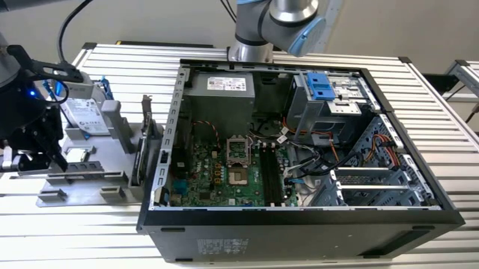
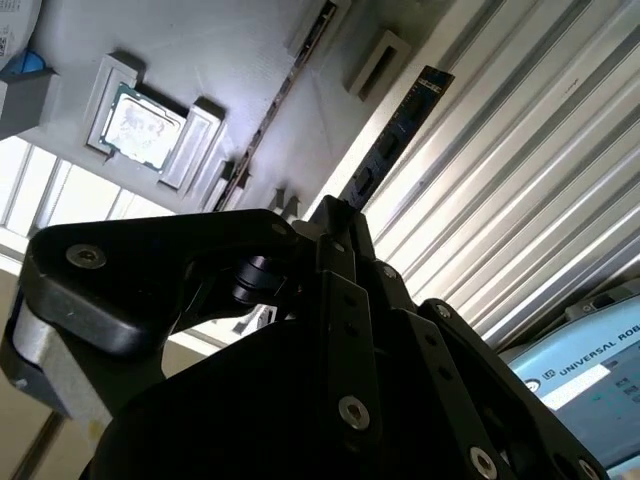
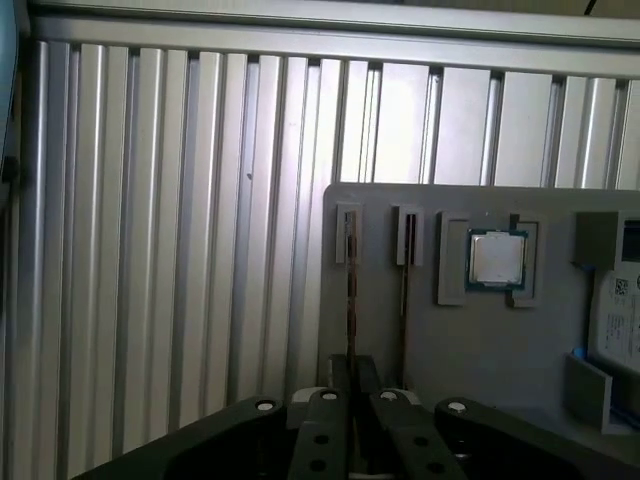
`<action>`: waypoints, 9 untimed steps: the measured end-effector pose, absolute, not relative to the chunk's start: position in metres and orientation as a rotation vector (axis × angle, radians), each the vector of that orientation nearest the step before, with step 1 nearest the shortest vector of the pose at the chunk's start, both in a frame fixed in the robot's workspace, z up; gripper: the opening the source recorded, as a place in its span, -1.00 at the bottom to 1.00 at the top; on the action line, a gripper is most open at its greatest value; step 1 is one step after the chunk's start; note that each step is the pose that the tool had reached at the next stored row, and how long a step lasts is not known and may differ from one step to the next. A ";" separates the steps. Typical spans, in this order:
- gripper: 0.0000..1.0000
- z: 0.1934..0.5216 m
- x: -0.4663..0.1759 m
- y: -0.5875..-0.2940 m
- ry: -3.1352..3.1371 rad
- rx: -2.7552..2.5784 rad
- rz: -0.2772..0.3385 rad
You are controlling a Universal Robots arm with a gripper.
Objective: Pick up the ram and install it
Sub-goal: 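Pick up the ram and move it above insertion slot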
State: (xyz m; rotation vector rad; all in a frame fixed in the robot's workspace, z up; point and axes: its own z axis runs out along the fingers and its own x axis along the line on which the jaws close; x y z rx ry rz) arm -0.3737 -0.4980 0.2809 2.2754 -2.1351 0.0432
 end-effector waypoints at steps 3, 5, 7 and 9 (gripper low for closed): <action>-1.00 0.283 -0.374 -0.498 -2.135 2.275 0.043; -1.00 0.285 -0.374 -0.498 -2.135 2.276 0.043; -1.00 0.286 -0.374 -0.498 -2.135 2.275 0.043; -1.00 0.288 -0.374 -0.498 -2.135 2.275 0.043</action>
